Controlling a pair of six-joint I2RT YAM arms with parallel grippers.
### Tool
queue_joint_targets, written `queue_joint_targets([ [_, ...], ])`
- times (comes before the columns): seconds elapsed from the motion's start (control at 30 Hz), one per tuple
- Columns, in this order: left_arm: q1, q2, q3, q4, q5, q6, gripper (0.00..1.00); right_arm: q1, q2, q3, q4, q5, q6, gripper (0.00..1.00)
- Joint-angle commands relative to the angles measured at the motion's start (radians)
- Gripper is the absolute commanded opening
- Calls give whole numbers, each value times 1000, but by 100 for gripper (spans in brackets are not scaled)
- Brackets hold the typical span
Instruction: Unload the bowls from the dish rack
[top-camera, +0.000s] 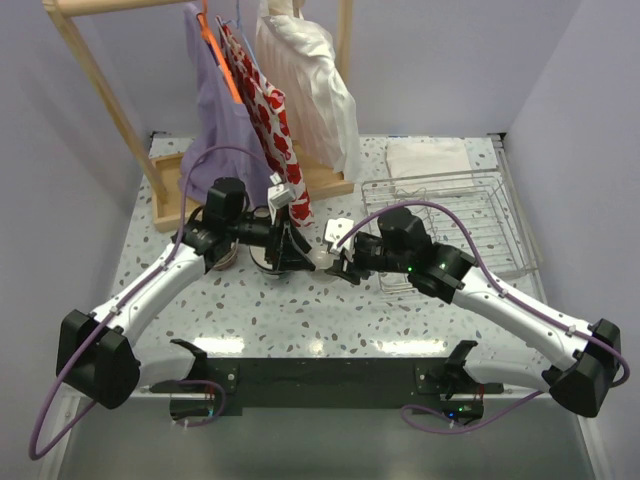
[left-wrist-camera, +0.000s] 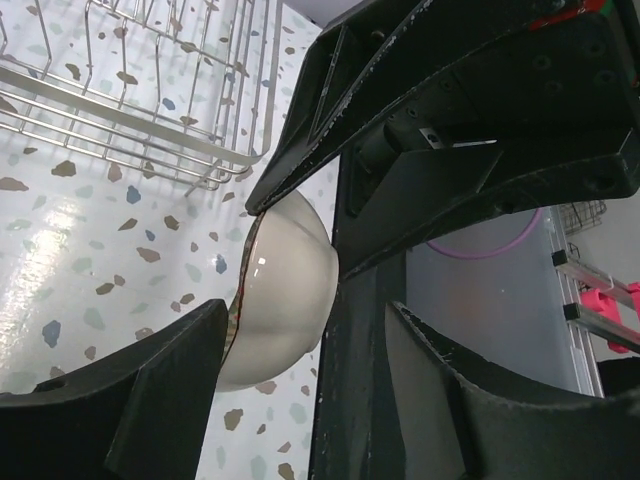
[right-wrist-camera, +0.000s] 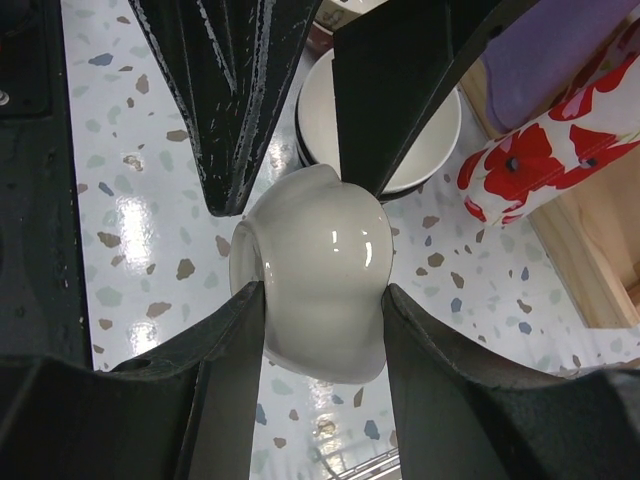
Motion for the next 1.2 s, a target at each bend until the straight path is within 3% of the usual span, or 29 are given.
queue_joint_targets([
  [0.0, 4, 9, -21, 73, 47, -48, 69, 4, -23, 7, 89, -39, 12, 0],
  [0.33, 4, 39, -33, 141, 48, -99, 67, 2, -15, 5, 106, -79, 17, 0],
  [0.53, 4, 42, -42, 181, 76, -126, 53, 4, -14, -4, 112, -79, 12, 0],
  [0.7, 6, 36, -54, 215, 84, -145, 28, 4, -2, -18, 116, -76, 11, 0],
  [0.83, 4, 25, -71, 230, 85, -153, 3, 2, -3, -41, 118, -58, 6, 13],
  [0.87, 4, 24, -73, 231, 85, -153, 0, 4, -3, -47, 115, -55, 6, 23],
  [1.03, 4, 15, -77, 233, 81, -157, 0, 4, -18, -64, 109, -29, 11, 48],
  [1.17, 4, 6, -85, 234, 70, -160, 0, 4, -29, -67, 93, -7, 12, 76],
])
